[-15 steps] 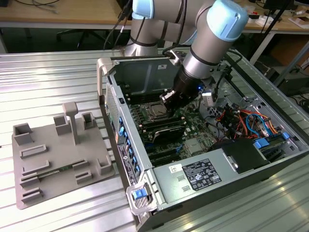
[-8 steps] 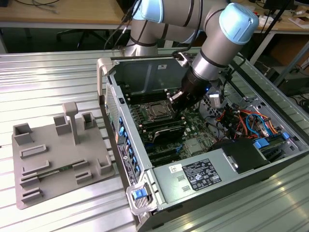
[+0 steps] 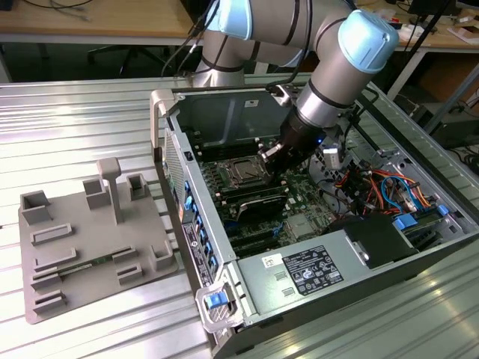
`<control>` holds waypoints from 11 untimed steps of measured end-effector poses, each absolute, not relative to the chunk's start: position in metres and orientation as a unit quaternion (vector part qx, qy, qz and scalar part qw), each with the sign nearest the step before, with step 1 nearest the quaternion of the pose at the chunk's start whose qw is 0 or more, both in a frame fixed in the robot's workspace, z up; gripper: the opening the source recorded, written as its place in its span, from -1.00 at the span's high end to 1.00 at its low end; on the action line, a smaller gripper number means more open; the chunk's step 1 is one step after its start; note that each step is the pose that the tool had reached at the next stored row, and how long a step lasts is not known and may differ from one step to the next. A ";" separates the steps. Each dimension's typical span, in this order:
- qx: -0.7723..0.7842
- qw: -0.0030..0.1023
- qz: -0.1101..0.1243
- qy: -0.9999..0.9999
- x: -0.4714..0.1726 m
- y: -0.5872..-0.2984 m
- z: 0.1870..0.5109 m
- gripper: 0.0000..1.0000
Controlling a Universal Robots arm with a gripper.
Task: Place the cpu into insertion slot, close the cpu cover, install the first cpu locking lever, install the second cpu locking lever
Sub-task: 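Install the second cpu locking lever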
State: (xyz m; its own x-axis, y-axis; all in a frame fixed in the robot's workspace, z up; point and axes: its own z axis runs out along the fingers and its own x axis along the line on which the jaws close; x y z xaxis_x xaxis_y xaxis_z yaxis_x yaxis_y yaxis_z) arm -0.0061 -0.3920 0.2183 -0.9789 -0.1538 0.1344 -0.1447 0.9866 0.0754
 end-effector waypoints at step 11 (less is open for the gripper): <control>0.075 0.070 -0.033 -0.994 -0.023 -0.389 0.213 0.78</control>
State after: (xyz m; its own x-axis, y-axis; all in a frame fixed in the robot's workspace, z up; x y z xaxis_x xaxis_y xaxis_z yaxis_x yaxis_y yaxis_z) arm -0.0231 -0.3888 0.2127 -0.9790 -0.1531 0.1343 -0.1439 0.9867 0.0754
